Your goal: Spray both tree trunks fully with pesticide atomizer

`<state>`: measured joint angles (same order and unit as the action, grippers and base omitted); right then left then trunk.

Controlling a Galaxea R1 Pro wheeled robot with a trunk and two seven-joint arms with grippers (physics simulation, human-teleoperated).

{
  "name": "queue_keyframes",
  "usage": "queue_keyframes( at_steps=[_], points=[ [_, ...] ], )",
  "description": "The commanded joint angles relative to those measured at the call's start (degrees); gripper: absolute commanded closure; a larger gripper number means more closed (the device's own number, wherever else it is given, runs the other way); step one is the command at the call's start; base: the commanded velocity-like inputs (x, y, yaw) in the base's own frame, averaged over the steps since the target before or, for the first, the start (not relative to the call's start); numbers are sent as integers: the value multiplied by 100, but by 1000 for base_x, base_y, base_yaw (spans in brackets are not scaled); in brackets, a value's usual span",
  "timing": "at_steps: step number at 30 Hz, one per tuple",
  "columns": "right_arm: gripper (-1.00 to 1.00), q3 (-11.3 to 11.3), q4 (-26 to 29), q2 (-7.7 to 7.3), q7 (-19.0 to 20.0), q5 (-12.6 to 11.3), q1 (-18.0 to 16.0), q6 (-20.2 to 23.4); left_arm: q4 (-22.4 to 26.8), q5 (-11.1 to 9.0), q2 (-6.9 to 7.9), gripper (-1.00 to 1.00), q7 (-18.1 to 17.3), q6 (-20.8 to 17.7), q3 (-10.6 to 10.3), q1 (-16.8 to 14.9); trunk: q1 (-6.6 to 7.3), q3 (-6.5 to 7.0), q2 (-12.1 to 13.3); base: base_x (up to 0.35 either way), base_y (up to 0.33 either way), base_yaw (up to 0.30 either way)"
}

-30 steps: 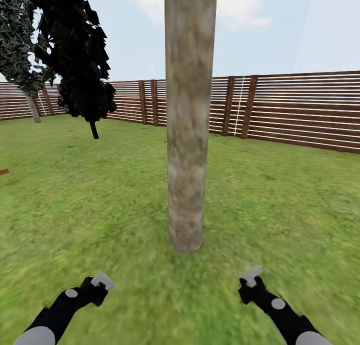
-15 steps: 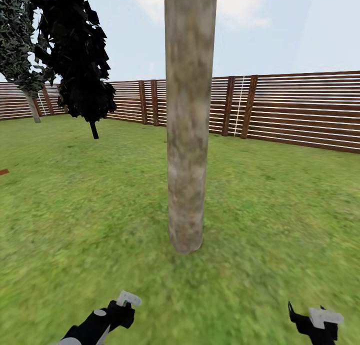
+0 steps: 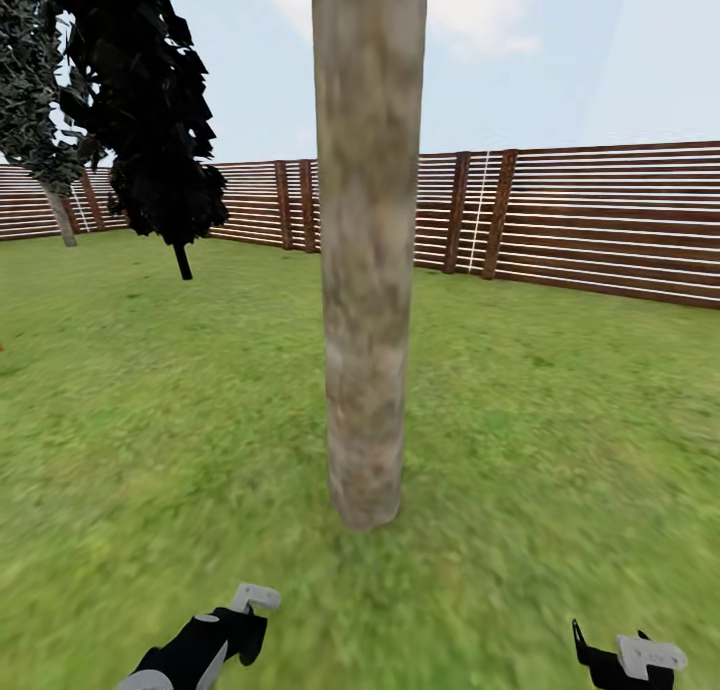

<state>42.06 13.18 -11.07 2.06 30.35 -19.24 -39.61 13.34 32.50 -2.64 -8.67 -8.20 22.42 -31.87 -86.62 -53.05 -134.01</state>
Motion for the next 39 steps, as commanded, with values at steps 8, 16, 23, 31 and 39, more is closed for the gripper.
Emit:
queue_keyframes(
  at_steps=[8, 16, 23, 31, 39],
  points=[
    [-100, -5, -9, 34, 13, 6, 5, 3, 2, -4, -139, 100, 8, 62, 17, -3, 0, 0, 0, 66, -185, 0],
    [-100, -5, -10, 75, 5, -1, 6, 1, 154, -7, -228, 100, 93, 66, 24, -5, 0, 9, 0, -146, -111, -142],
    [-100, -5, -7, 79, 4, -3, 5, 1, 871, -7, -229, 100, 64, 46, 18, -32, 0, 21, 0, -2, -1, -200],
    [-100, -5, -3, 79, 14, 7, 4, -3, 1126, 0, -490, 100, -82, -28, -54, -248, 0, 21, 0, 0, 0, -4],
    [-100, -5, -9, 79, 13, 6, 6, -2, 1260, 185, -44, 100, -932, -1037, -279, -224, 0, 28, 0, 0, 0, -187]
  ],
)
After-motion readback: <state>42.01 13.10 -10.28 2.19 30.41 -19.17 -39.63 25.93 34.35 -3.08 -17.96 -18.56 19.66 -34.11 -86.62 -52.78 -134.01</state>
